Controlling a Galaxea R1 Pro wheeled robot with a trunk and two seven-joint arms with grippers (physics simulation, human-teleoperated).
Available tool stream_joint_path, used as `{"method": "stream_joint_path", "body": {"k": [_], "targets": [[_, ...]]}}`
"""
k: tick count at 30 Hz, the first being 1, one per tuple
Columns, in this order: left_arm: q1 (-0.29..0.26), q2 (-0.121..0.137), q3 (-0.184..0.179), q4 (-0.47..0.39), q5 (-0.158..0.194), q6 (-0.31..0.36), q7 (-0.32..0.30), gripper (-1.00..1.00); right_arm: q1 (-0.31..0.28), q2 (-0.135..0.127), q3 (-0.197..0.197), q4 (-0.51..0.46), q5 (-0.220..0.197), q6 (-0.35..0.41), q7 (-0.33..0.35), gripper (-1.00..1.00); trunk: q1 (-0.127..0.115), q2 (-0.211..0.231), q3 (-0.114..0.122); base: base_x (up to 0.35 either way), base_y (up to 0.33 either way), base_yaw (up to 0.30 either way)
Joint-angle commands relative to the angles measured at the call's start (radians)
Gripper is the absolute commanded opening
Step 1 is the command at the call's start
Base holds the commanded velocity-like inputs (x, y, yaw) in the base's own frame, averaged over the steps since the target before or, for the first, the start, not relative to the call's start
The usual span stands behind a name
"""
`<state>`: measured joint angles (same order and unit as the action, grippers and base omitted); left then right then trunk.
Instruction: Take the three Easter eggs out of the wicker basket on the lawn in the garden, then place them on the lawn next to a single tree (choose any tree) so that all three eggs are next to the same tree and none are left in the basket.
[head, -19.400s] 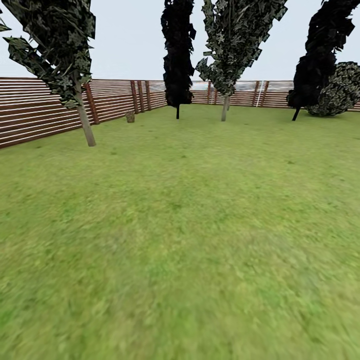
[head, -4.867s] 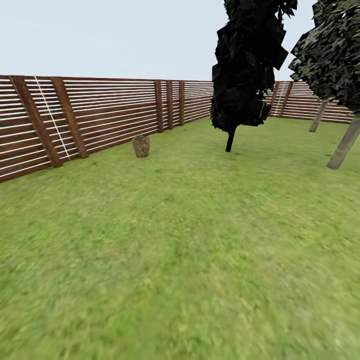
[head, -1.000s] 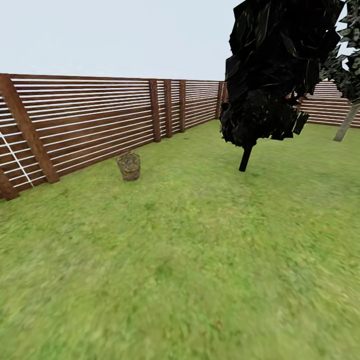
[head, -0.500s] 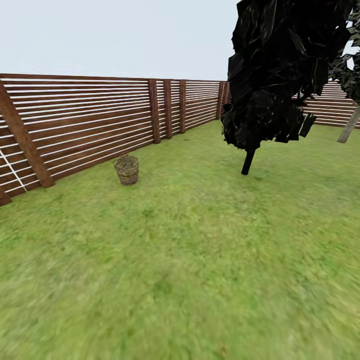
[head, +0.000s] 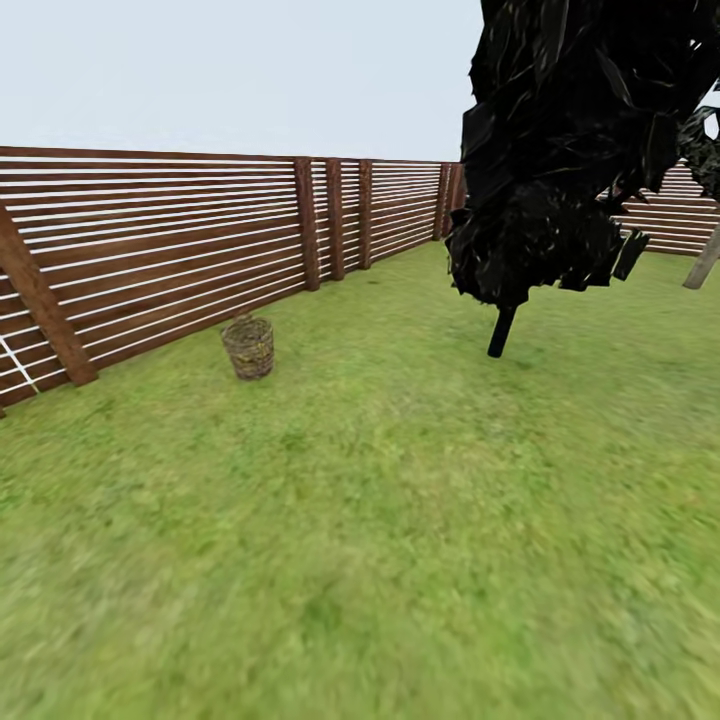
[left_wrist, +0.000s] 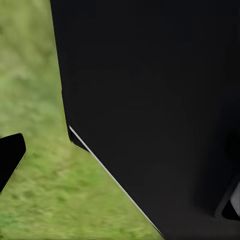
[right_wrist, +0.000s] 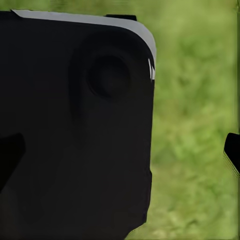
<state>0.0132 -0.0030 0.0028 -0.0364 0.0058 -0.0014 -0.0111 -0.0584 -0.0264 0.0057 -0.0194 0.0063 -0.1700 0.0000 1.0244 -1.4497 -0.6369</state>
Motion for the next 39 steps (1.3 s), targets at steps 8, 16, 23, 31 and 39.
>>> {"method": "stream_joint_path", "body": {"k": [8,16,23,31,39], "targets": [[0.001,0.0,0.0,-0.002,0.001,0.0,-0.001,1.0,-0.001,-0.001,0.0,0.001,0.0,-0.003,0.0,1.0,0.001,0.0,-0.001,0.341,0.0,0.0],[0.001,0.0,0.0,-0.002,0.002,0.0,-0.001,1.0,-0.001,0.0,0.0,0.001,0.0,-0.003,0.0,1.0,0.001,0.0,-0.001,0.341,0.0,0.0],[0.001,0.0,0.0,-0.002,0.002,0.0,-0.001,1.0,-0.001,0.0,0.0,0.001,0.0,-0.003,0.0,1.0,0.001,0.0,-0.001,0.341,0.0,0.0],[0.001,0.001,0.0,-0.002,0.002,0.0,-0.001,1.0,0.0,0.0,0.002,0.001,0.0,-0.003,0.0,1.0,0.001,0.0,-0.001,0.341,0.0,0.0],[0.001,0.001,0.0,-0.002,0.002,0.0,-0.001,1.0,0.0,-0.001,0.001,0.001,0.0,-0.003,0.0,1.0,0.001,0.0,-0.001,0.341,0.0,0.0]]}}
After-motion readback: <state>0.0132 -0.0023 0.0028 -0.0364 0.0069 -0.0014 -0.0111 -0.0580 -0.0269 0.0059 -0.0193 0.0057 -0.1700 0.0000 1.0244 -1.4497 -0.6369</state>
